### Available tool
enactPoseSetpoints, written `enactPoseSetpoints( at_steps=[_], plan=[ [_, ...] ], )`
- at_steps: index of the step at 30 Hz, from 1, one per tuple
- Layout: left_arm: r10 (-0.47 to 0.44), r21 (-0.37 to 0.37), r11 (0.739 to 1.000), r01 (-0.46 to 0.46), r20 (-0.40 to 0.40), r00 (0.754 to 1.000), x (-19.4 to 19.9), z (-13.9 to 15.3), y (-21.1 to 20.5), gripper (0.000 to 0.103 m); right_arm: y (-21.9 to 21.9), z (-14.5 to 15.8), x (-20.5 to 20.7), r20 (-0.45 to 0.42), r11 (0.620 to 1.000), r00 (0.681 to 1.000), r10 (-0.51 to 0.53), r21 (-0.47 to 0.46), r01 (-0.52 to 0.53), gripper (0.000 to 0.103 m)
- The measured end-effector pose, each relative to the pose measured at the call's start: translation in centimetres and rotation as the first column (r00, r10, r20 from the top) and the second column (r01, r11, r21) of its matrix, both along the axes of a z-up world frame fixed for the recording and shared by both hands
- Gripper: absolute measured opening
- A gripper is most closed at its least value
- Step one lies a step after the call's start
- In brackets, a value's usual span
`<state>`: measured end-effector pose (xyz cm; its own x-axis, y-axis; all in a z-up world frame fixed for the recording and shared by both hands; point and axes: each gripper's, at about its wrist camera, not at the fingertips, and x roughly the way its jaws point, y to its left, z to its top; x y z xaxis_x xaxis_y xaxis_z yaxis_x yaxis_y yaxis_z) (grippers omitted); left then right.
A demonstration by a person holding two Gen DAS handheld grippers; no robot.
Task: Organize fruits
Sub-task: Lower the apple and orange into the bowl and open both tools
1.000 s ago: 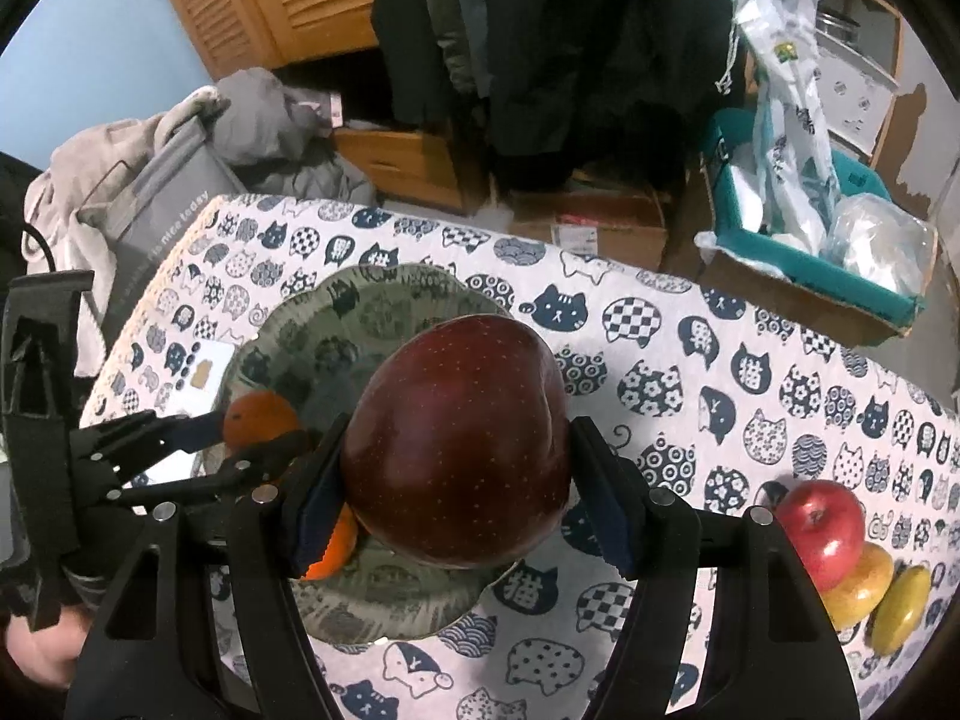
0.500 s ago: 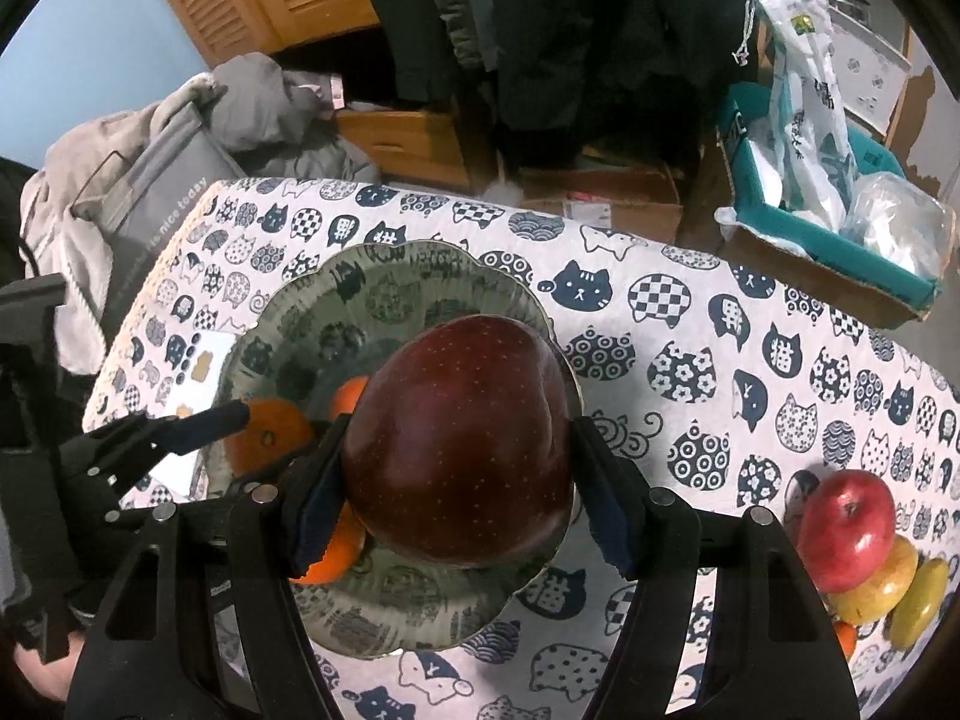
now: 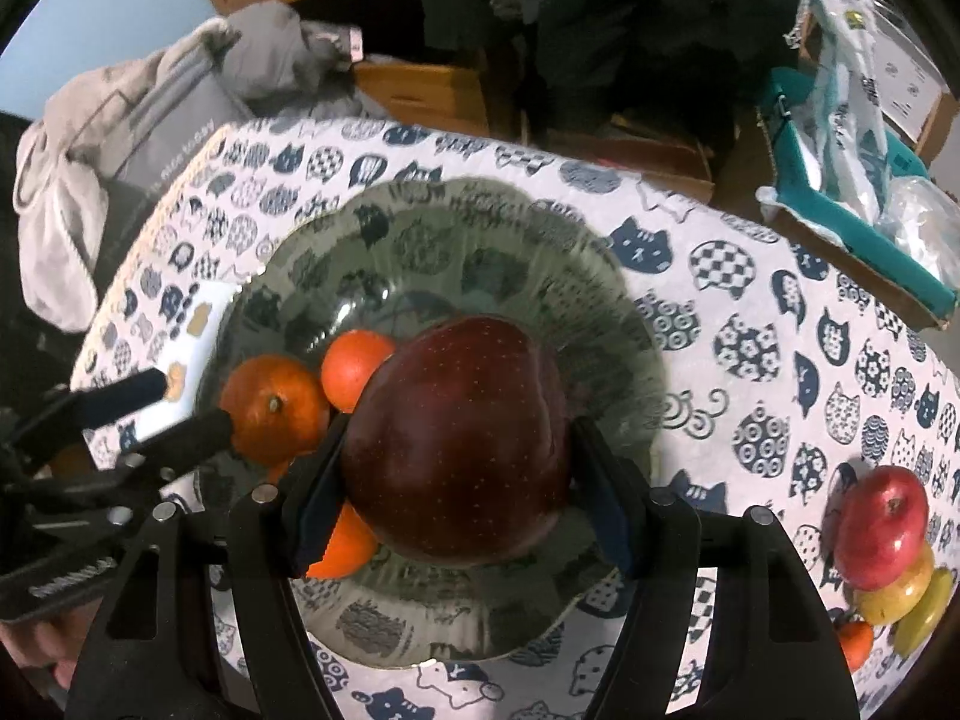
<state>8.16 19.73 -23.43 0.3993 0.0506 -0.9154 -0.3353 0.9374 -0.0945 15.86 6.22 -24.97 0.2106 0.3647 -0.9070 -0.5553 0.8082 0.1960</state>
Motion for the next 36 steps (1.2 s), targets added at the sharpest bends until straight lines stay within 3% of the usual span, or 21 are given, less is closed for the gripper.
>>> enactPoseSetpoints(
  at_steps=[16,27,36],
  plan=[
    [0.018,0.008,1.0,-0.017,-0.012,1.0,-0.9,0.0,0.8,0.066,1.5,-3.1,-0.5,-0.048,0.995,0.998,0.026,-0.092,-0.03,0.072],
    [0.008,0.012,1.0,-0.008,0.014,1.0,-1.3,1.7,0.2,0.066,1.4,0.8,-0.5,0.007,1.0,1.0,0.02,-0.018,-0.02,0.077],
    [-0.012,0.003,1.0,0.012,0.096,0.995,-1.6,5.3,-1.2,0.069,-1.8,7.5,-1.0,0.163,0.999,0.986,-0.047,0.031,0.042,0.077]
  ],
)
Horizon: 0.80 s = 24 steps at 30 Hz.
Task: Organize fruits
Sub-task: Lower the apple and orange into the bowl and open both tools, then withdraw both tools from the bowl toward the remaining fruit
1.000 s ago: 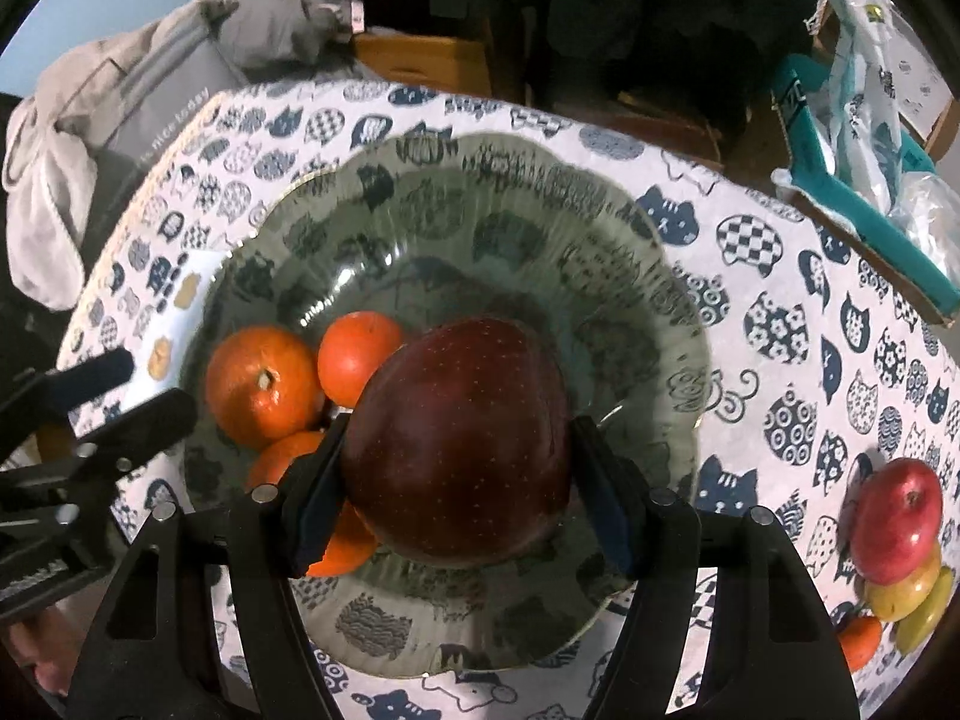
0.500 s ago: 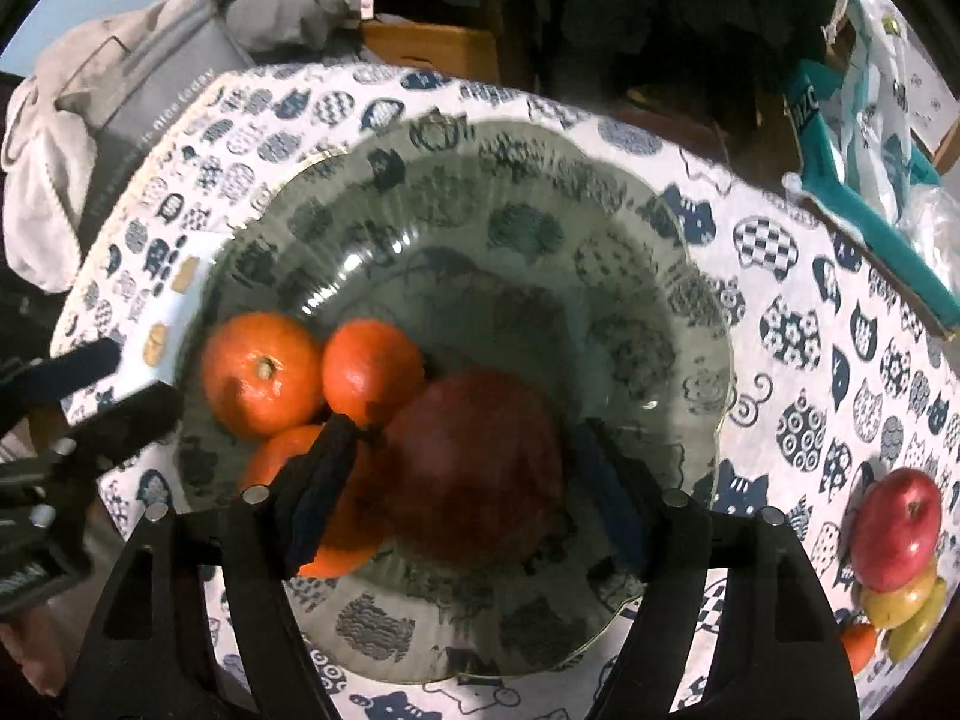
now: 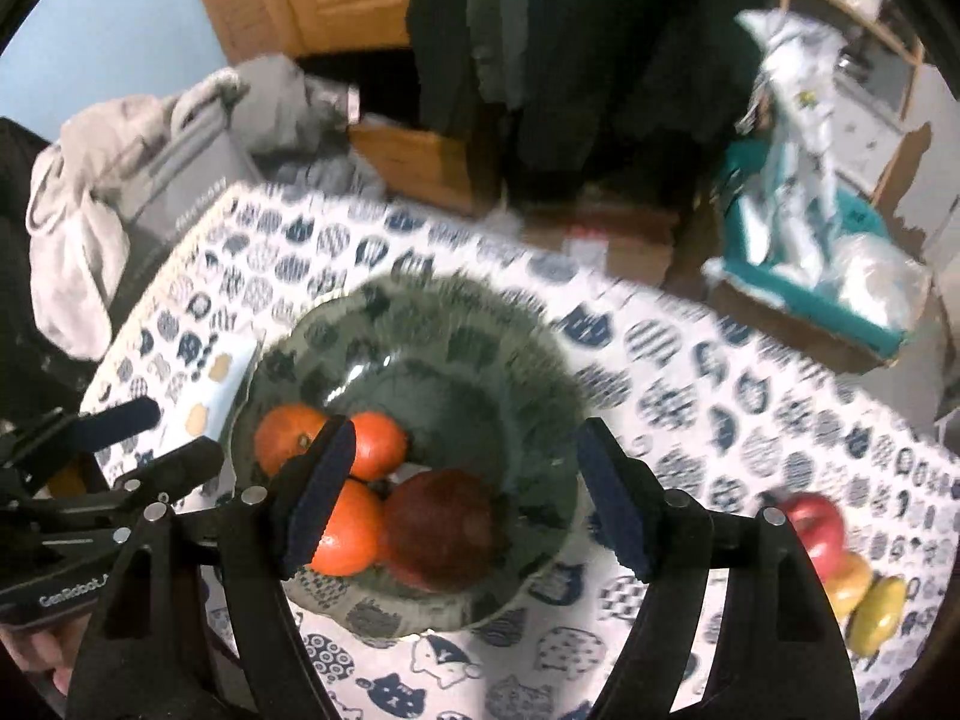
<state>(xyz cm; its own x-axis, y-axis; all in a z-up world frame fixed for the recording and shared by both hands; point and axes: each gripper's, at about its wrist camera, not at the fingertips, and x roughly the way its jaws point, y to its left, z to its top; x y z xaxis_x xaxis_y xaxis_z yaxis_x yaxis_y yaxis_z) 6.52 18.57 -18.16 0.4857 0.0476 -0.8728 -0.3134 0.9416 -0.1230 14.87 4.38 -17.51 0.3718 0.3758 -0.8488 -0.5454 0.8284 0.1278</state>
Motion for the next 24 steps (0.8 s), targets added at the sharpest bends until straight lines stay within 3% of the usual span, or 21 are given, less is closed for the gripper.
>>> enactPoseSetpoints(
  at_steps=[9,24],
  plan=[
    [-0.046,0.047,0.998,0.041,0.111,0.993,-1.4,4.8,-2.5,0.078,-4.4,5.7,-1.8,0.149,0.998,0.988,-0.05,0.031,0.046,0.077],
    [-0.105,0.089,0.992,0.085,0.251,0.962,-3.6,10.5,-5.9,0.087,-11.0,11.8,-6.1,0.315,0.994,0.945,-0.086,0.085,0.062,0.079]
  ],
)
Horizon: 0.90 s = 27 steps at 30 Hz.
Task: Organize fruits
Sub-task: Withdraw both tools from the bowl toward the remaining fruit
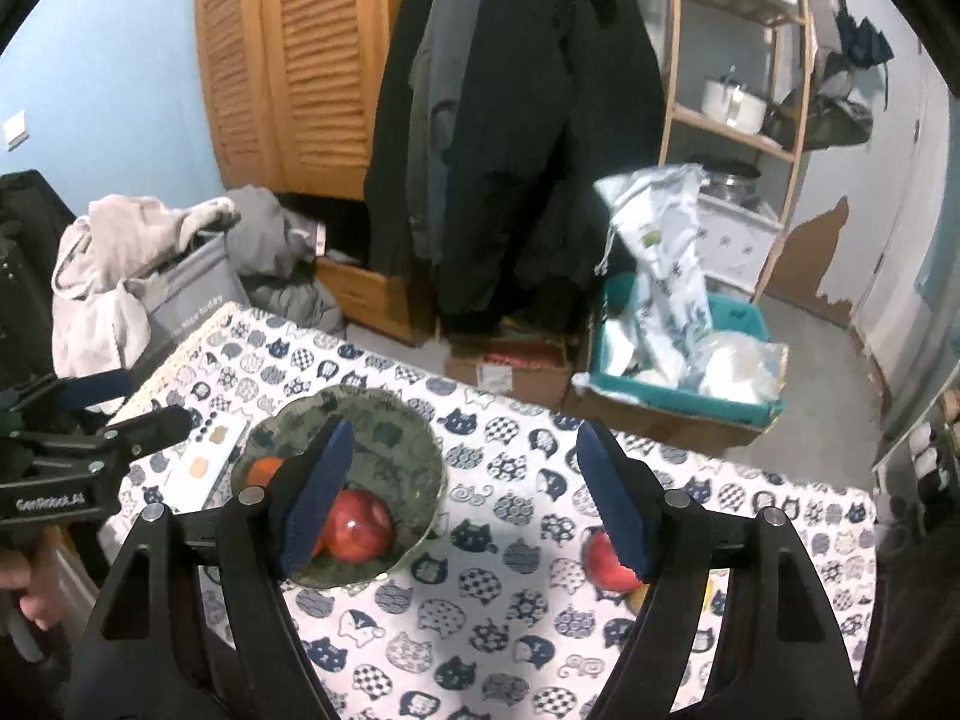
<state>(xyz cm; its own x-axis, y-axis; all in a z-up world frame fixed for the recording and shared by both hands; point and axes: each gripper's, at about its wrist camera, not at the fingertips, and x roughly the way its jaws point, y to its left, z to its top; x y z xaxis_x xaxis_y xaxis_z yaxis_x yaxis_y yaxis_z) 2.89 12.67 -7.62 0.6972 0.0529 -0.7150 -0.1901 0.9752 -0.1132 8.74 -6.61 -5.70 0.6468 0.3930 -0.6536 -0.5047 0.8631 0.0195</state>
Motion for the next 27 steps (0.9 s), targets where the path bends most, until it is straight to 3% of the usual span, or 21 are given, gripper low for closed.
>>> enactPoseSetpoints(
  at_steps=[12,27],
  plan=[
    [-0.052,0.038,0.998,0.049,0.081,0.995,-0.7,2.7,-3.3,0.091,-6.5,2.4,-2.5,0.113,0.998,0.991,-0.067,-0.008,0.069,0.081],
    [-0.16,0.063,0.986,0.154,0.091,0.983,0.6,3.7,-9.1,0.093,-15.5,2.4,-3.6,0.121,0.975,0.967,-0.224,0.008,0.224,0.081]
  ],
)
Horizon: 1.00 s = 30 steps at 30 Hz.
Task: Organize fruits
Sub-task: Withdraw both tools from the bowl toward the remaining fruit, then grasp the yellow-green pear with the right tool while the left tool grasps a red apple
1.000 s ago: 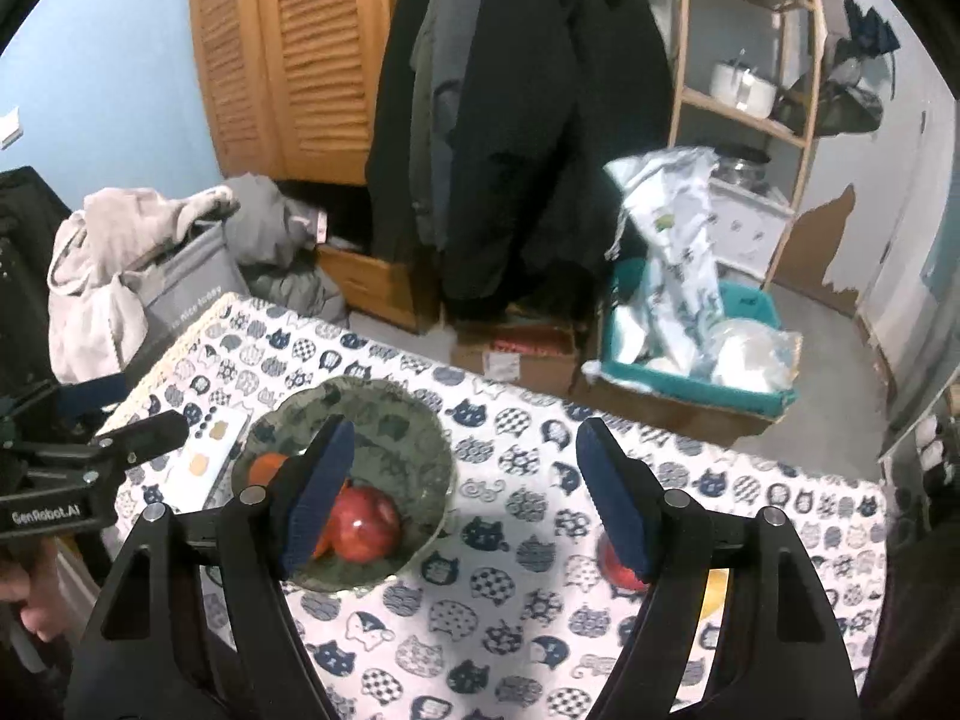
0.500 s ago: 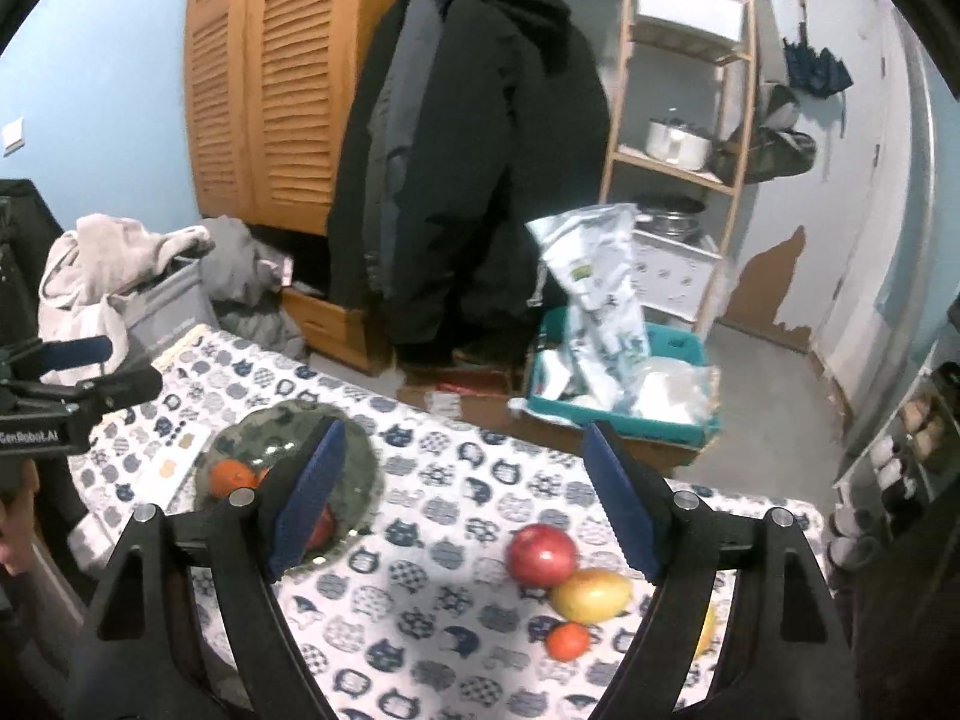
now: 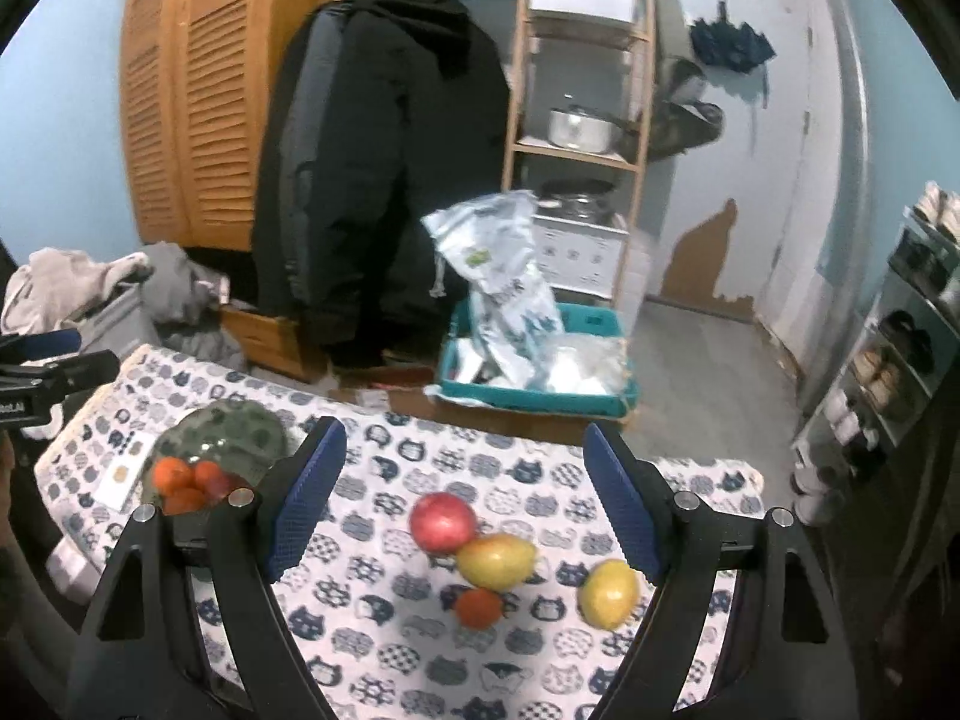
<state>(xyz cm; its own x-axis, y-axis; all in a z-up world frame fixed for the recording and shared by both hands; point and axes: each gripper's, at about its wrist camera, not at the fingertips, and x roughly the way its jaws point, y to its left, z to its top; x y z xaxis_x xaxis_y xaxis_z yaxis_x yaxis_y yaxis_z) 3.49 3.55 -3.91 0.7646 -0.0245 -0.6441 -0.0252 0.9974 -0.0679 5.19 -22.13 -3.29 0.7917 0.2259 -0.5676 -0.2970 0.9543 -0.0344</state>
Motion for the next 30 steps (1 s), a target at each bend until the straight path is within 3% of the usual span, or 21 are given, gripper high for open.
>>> enactPoseSetpoints(
  at_steps=[18,30],
  plan=[
    [-0.106,0.022,0.994,0.107,-0.049,0.993,2.4,-0.8,-6.6,0.093,-7.4,-2.3,0.5,-0.063,0.99,0.988,-0.139,0.022,0.141,0.081],
    [-0.138,-0.001,0.99,0.14,-0.163,0.977,6.3,-4.5,-9.8,0.093,-10.8,-7.8,4.1,-0.242,0.974,0.945,-0.222,-0.006,0.228,0.081]
  ],
)
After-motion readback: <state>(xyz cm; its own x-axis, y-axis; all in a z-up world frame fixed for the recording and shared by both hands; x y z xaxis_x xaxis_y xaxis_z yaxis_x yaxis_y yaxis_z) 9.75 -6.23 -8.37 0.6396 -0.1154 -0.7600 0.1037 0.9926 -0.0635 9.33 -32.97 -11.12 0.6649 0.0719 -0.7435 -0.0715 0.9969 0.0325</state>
